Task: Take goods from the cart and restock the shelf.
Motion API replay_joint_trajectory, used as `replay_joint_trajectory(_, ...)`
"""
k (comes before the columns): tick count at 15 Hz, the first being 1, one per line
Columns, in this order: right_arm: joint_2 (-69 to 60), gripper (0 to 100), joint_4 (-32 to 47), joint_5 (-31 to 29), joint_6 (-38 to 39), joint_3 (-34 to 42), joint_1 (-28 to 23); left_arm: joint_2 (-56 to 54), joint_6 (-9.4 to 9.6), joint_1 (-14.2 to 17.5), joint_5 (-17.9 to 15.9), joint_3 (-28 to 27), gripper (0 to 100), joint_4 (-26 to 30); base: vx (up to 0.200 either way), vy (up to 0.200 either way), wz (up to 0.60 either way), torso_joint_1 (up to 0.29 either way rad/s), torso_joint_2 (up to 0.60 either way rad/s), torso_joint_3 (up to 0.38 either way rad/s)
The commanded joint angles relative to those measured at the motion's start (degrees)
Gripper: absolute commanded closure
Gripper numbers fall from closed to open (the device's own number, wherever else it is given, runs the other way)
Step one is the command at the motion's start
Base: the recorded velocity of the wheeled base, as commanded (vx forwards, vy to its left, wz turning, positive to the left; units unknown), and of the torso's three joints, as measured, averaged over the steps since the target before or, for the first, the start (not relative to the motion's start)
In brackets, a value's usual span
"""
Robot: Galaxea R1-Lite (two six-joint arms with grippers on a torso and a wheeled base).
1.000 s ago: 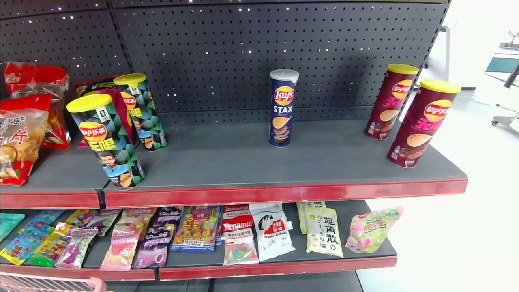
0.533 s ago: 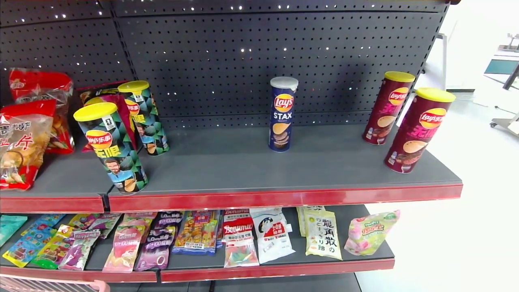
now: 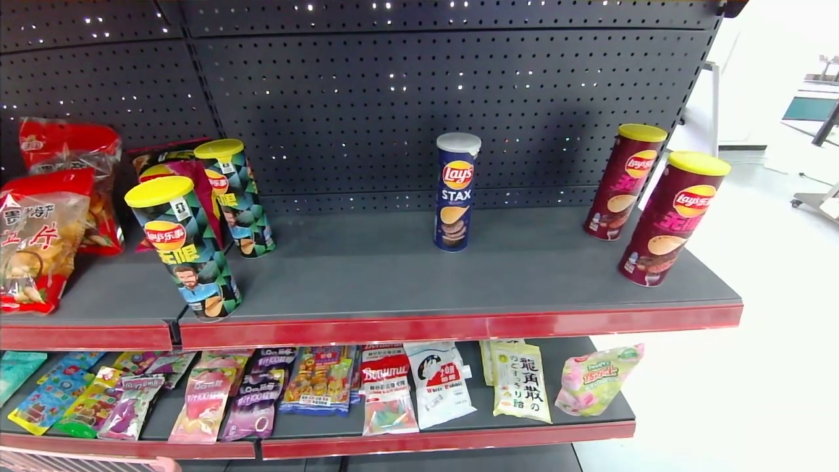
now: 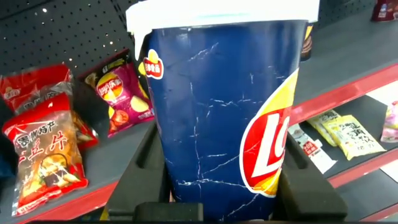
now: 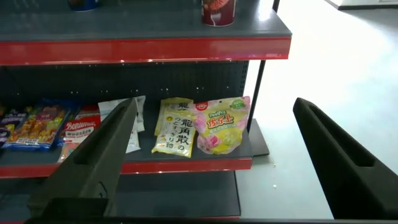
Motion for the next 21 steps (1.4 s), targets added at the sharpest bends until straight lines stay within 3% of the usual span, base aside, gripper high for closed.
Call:
replay_joint_trajectory(1,0.02,0,0.00,0.01,-0.02,0.00,0.04,0.25,0.08,0.02,0.04,0.06,100,-0.01,0.200,0.000,0.00,0.007,0.00,0.002)
replay_joint_trajectory(4,0.02,0,0.00,0.01,-0.02,0.00,0.04,0.07,0.34,0.02,0.04,0.06,100,-0.01,0.200,0.000,0.00,0.002,-0.01,0.004)
replay_joint_trajectory(13,0.02,0,0.00,0.27,-0.45,-0.09,0.04,-5.03,0.34,-0.06,-0.31,0.24,100,0.96,0.000,0.000,0.00,0.000,0.00,0.000)
replay_joint_trajectory(15,1.61,0,-0.36,4.49,-1.69,-4.75,0.57,-5.99,-0.45,-0.06,-0.40,-0.38,100,3.25,0.000,0.000,0.00,0.000,0.00,0.000)
replay_joint_trajectory(16,17.87,0,-0.09,7.65,0.16,-20.04,1.01,-6.70,-3.61,-0.15,-0.66,-0.82,100,6.32,0.000,0.000,0.00,0.000,0.00,0.000)
replay_joint_trajectory(17,23.67,0,0.08,9.50,-0.72,-26.28,1.80,-6.61,-6.43,-0.15,-0.66,-0.38,100,6.85,0.000,0.000,0.00,0.000,0.00,0.000)
replay_joint_trajectory(19,29.20,0,0.17,16.71,-11.53,-27.42,3.99,-3.36,-10.73,-0.15,-1.54,-0.20,100,6.06,0.000,0.000,0.00,0.000,0.00,0.000)
replay_joint_trajectory(20,32.81,0,-0.18,18.38,-12.85,-28.13,5.05,-2.30,-12.23,-0.15,-2.50,-0.11,100,5.09,0.000,0.000,0.00,0.000,0.00,0.000)
replay_joint_trajectory(21,36.50,0,-0.62,19.17,-13.20,-29.53,6.54,-1.25,-12.40,-0.15,-3.56,0.24,100,4.65,0.000,0.000,0.00,0.000,0.00,0.000)
